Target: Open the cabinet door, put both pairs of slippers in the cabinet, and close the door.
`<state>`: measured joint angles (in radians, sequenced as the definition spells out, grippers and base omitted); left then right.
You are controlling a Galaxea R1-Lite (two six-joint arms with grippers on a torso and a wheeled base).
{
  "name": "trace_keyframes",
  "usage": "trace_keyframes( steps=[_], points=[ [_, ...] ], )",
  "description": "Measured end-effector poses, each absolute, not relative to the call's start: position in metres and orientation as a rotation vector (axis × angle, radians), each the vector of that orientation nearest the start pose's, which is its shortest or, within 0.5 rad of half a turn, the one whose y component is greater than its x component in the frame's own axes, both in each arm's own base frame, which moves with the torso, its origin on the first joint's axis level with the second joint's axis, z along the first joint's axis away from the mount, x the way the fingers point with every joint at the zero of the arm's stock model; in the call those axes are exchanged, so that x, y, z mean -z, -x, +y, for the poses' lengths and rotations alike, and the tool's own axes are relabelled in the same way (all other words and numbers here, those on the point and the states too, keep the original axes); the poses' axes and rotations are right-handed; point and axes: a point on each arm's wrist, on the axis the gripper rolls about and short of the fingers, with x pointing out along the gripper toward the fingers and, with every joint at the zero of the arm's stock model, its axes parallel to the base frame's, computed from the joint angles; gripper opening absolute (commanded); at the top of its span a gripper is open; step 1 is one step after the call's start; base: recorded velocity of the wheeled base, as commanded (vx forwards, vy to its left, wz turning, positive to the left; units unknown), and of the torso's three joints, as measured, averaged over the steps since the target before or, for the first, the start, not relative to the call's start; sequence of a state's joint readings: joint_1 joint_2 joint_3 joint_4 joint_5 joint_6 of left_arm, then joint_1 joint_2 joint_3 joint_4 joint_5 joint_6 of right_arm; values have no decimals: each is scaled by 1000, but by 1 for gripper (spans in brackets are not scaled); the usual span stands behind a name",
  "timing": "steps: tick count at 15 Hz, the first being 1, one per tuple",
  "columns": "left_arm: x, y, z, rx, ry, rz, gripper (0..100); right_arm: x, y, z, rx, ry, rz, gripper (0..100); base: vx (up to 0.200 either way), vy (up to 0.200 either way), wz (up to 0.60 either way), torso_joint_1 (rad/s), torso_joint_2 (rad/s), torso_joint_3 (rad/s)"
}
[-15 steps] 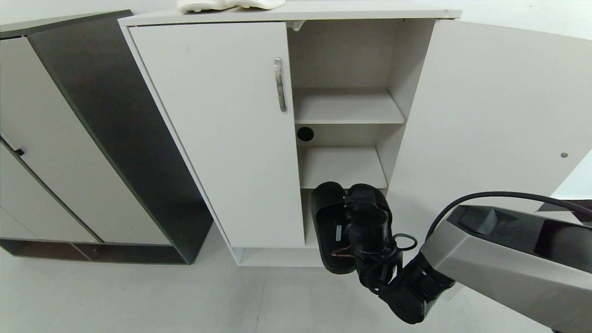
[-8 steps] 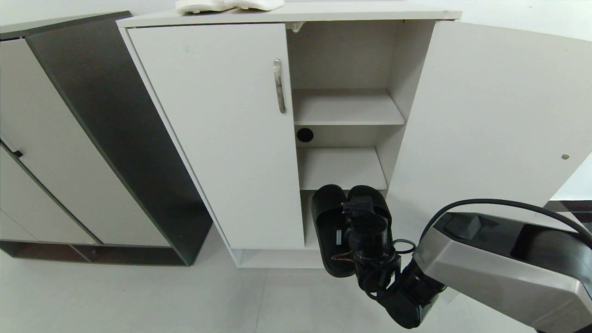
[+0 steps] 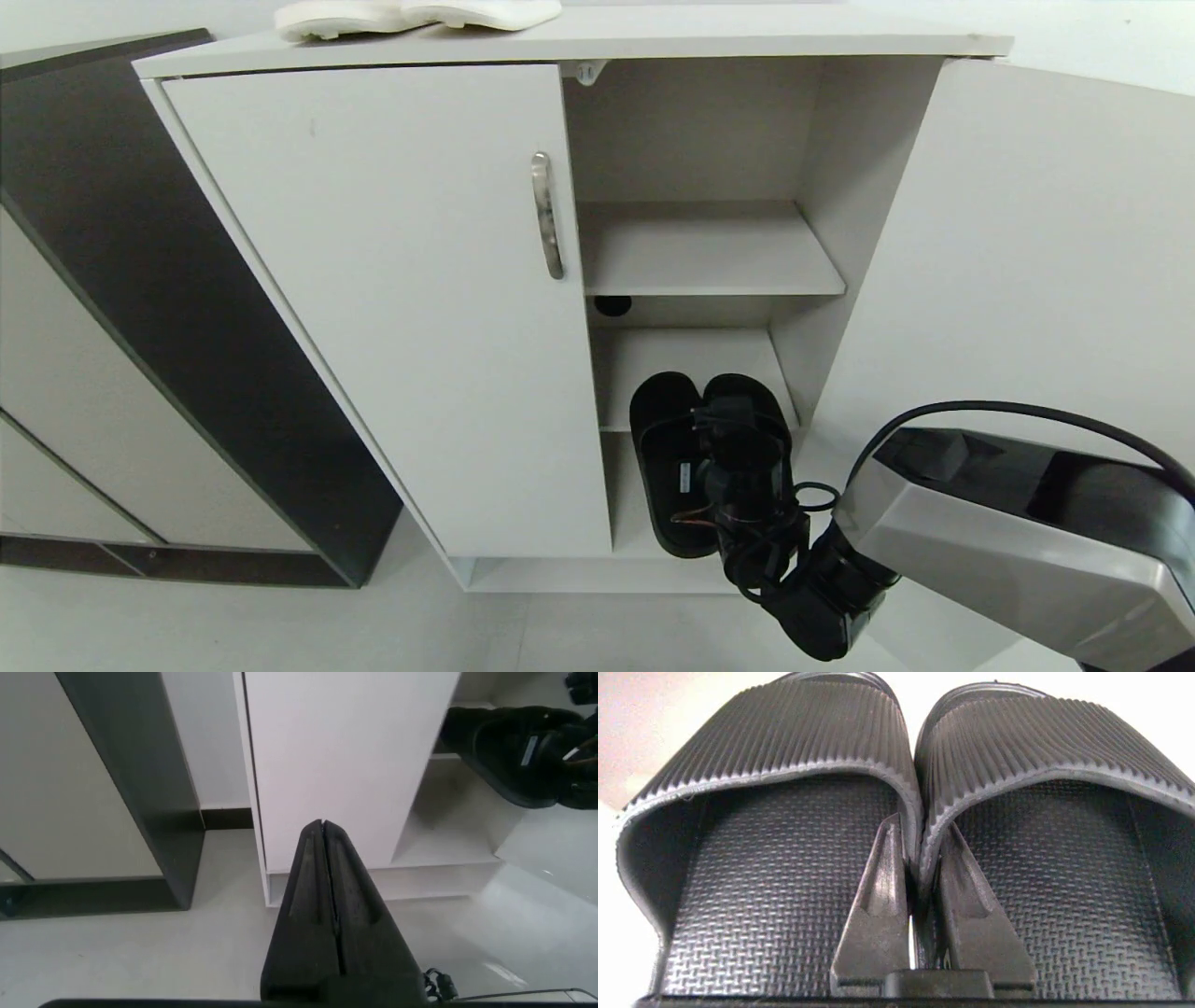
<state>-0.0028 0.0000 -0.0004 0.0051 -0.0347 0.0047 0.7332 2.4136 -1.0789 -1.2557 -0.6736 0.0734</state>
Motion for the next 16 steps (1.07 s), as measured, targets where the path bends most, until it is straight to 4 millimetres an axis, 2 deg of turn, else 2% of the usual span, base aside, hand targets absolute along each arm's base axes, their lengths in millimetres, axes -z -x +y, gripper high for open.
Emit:
trace_keyframes(
  steps=[1,7,10,16],
  points=[
    [-75,23,-1,37,-4,4,0,-40,-333,281,-57,-23,61,0,200,0,0,2,7,2],
    [-75,23,-1,35,-2,3,0,-38,-349,279,-29,-13,75,0,0,0,0,0,0,0],
    [-75,23,-1,34,-2,4,0,-47,-368,284,-12,-14,74,0,0,0,0,0,0,0],
    [-75,23,-1,31,-1,4,0,-62,-418,288,43,-32,50,0,0,0,0,0,0,0]
  ],
)
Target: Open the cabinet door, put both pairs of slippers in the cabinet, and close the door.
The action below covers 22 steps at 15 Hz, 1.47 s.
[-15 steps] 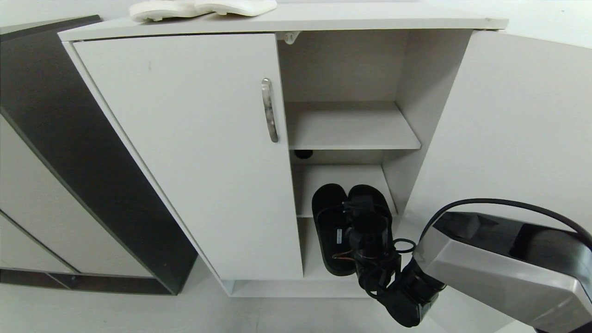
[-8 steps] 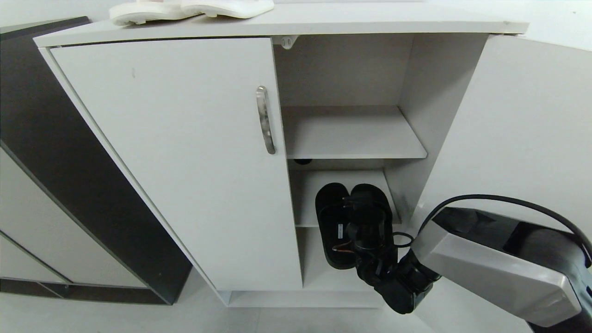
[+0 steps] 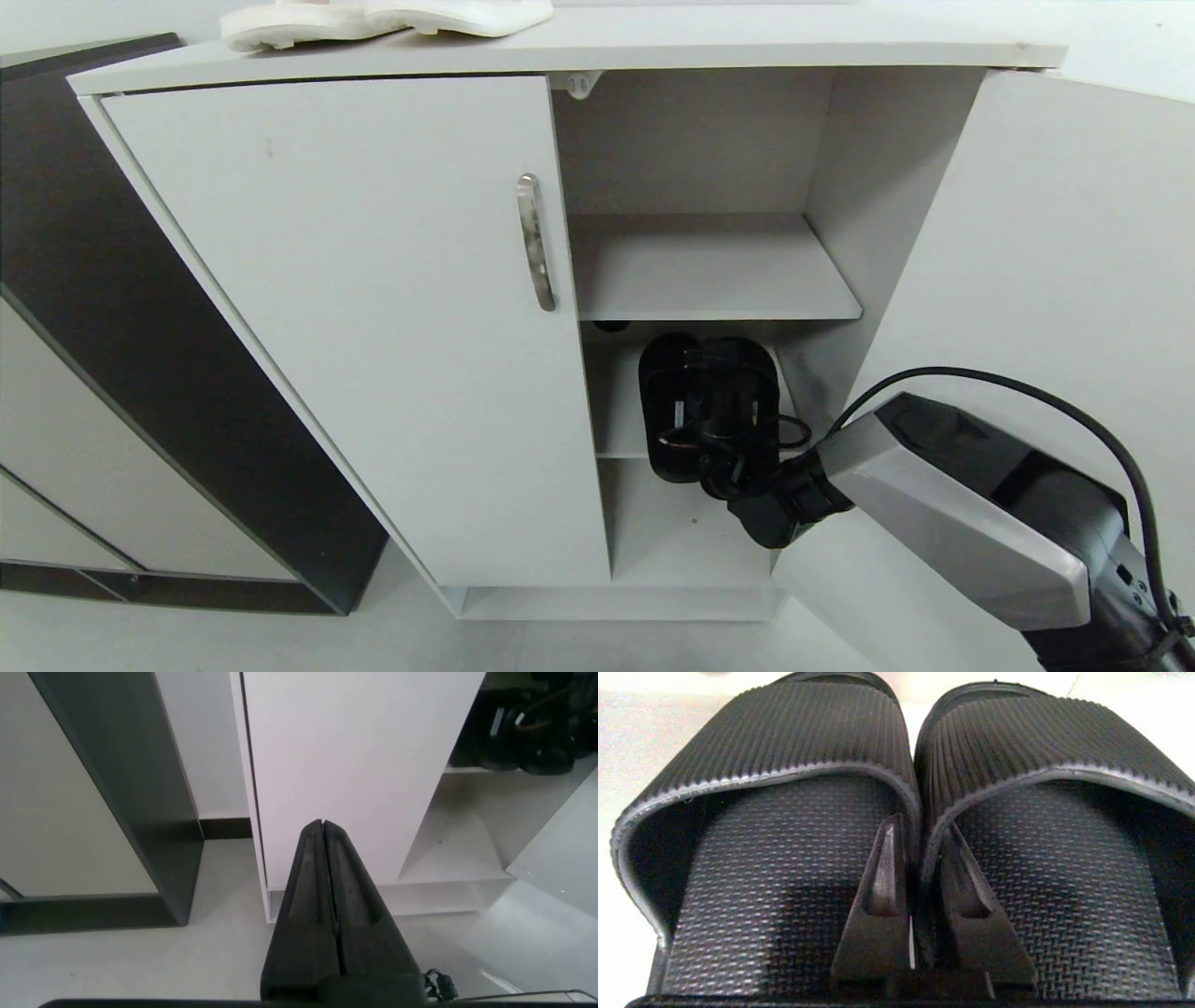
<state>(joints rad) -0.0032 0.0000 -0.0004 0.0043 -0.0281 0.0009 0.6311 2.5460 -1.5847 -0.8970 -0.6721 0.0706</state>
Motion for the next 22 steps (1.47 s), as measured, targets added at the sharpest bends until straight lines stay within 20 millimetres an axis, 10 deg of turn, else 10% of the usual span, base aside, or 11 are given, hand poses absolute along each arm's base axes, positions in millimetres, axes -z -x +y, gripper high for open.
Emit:
trace_keyframes(
  steps=[14,15,22],
  points=[
    [-75,23,0,13,0,4,0,-48,-448,291,72,-17,71,0,0,0,0,0,0,0],
    [-75,23,0,13,0,4,0,-48,-448,291,72,-18,71,100,0,0,0,0,0,0],
    [-75,23,0,14,0,4,0,-44,-432,290,70,2,99,100,0,0,0,0,0,0]
  ],
)
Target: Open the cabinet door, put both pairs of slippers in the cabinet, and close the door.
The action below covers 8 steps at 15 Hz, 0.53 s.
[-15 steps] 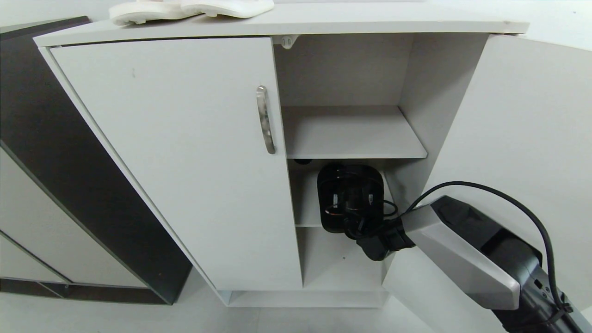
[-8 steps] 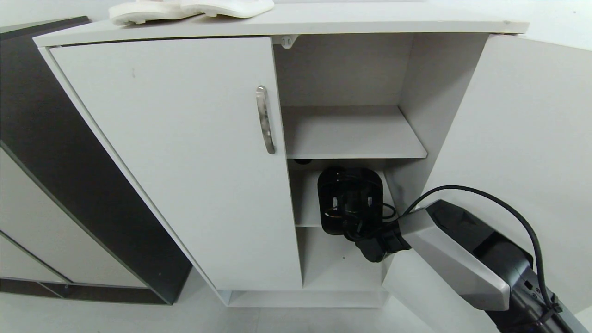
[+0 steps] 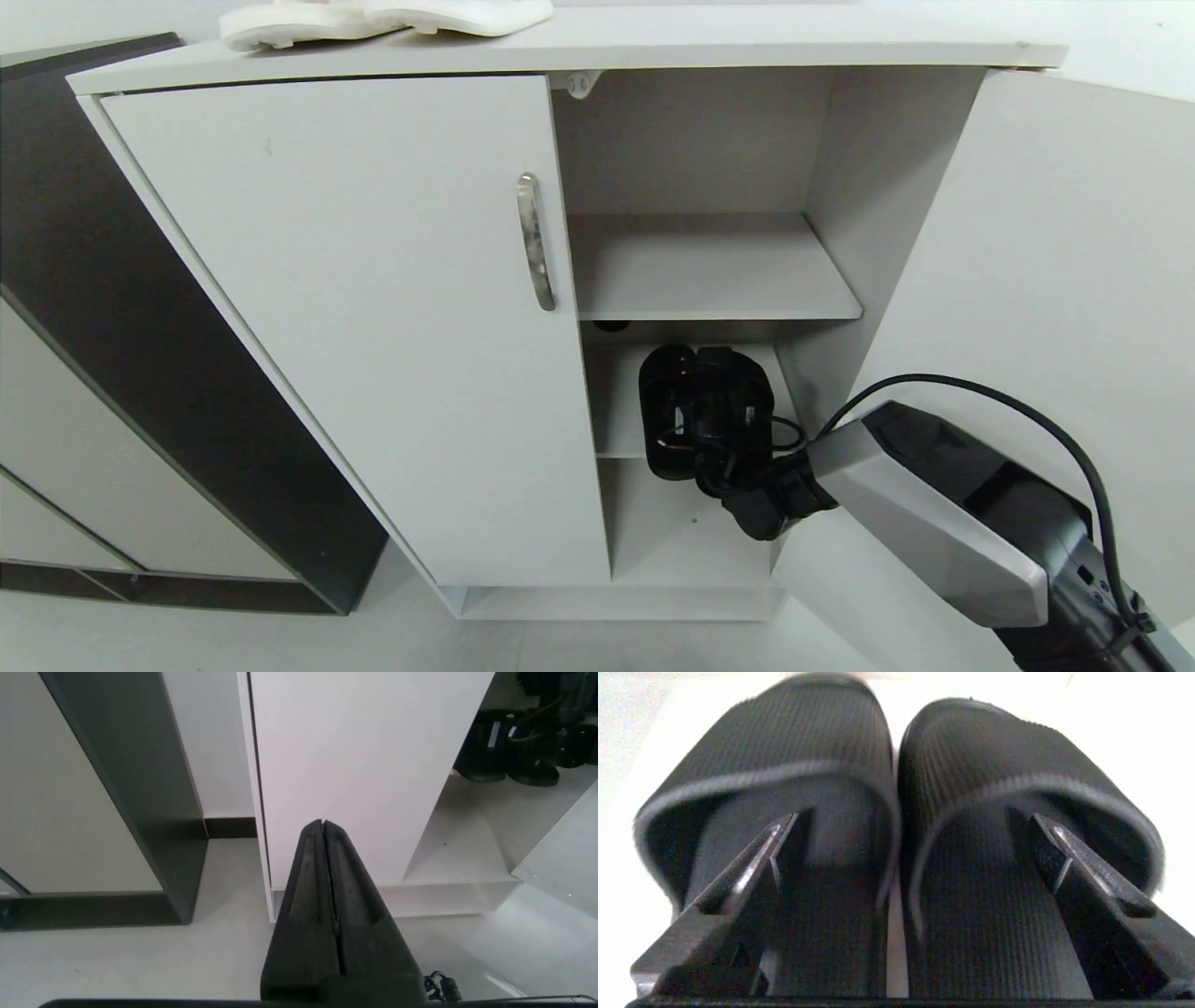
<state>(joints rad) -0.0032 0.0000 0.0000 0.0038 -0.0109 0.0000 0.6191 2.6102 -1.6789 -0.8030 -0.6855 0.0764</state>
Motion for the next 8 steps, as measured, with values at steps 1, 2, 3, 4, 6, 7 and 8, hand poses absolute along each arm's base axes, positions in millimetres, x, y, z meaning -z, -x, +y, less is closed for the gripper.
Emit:
trace_keyframes(
  steps=[1,2,3,4,6,7,8],
  points=[
    [-75,23,0,14,0,4,0,-46,-424,290,67,3,100,100,0,0,0,0,0,0],
    [-75,23,0,14,0,4,0,-48,-415,290,63,5,101,100,0,0,0,0,0,0],
    [-75,23,0,14,0,4,0,-49,-404,289,56,13,109,100,0,0,0,0,0,0],
    [-75,23,0,15,0,4,0,-49,-392,287,47,24,122,100,0,0,0,0,0,0],
    [-75,23,0,15,0,4,0,-54,-365,280,26,39,137,100,0,0,0,0,0,0],
    [-75,23,0,15,1,4,0,-57,-352,277,14,41,138,100,0,0,0,0,0,0],
    [-75,23,0,15,1,4,0,-59,-339,273,2,46,142,100,0,0,0,0,0,0]
  ],
)
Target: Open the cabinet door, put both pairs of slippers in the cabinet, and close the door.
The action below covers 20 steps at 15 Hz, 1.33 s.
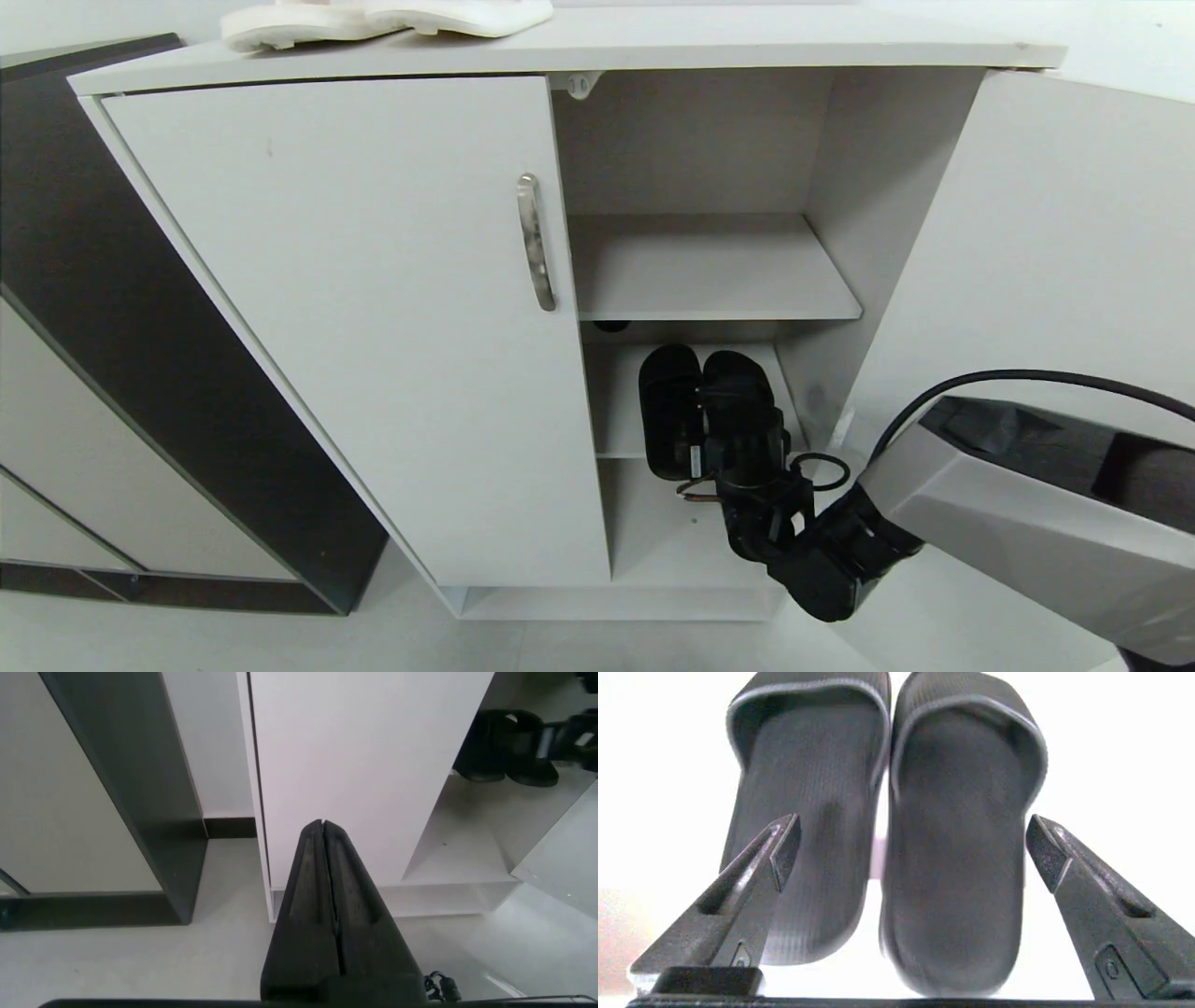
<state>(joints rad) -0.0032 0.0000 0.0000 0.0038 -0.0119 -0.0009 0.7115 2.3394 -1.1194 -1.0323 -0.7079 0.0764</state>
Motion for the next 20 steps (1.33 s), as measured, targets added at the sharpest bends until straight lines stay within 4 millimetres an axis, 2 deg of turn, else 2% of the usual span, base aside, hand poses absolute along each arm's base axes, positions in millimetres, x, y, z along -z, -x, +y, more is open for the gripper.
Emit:
trace_keyframes(
  steps=[2,4,10,20],
  points=[
    [-75,23,0,17,1,4,0,-65,-321,266,-20,47,142,100,0,0,0,0,0,0],
    [-75,23,0,17,1,4,0,-72,-314,264,-27,45,139,100,0,0,0,0,0,0],
    [-75,23,0,20,-2,4,0,-77,-310,263,-38,39,132,100,-200,0,0,2,2,2],
    [-75,23,0,21,2,3,0,-78,-307,267,-85,32,130,100,0,0,0,0,0,0]
  ],
)
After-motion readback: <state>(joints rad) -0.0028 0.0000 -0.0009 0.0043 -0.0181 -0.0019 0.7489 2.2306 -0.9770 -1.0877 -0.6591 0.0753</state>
